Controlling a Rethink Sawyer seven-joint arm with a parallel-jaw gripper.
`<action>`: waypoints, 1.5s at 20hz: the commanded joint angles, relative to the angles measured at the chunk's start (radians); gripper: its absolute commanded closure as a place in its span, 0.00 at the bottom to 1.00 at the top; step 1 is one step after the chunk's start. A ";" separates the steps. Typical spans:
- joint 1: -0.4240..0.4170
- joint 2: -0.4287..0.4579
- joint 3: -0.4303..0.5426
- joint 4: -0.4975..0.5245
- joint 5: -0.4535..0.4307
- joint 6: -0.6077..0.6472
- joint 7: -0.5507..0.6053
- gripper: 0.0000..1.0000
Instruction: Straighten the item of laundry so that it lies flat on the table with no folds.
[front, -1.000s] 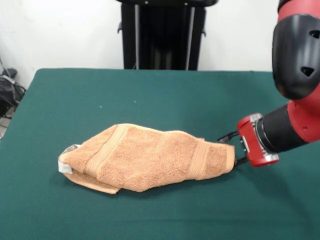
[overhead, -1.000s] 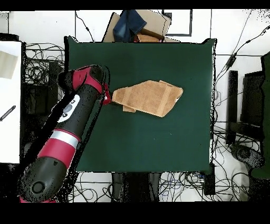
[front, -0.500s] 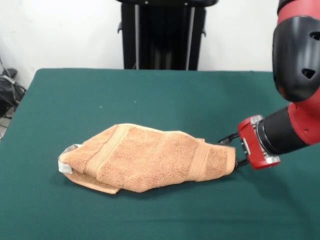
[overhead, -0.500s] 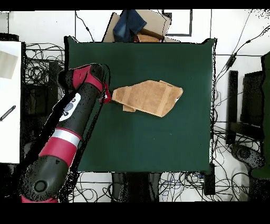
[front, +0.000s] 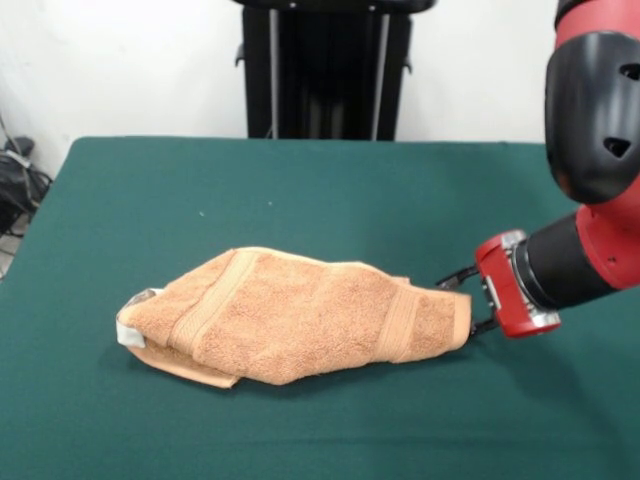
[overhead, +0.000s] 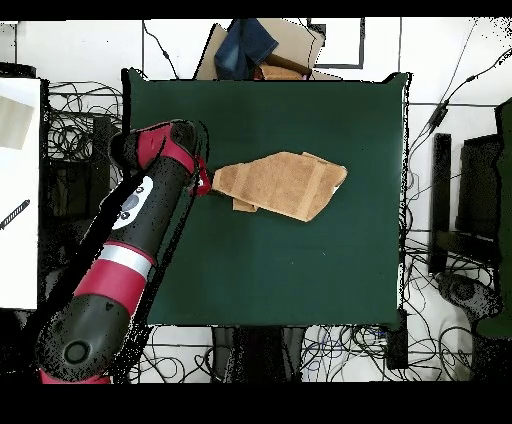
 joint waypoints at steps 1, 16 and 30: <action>-0.020 0.026 0.055 -0.018 0.046 -0.028 0.293 0.00; -0.018 0.008 0.062 -0.005 0.045 -0.016 0.278 0.00; -0.015 -0.012 0.054 0.002 0.037 0.010 0.262 0.00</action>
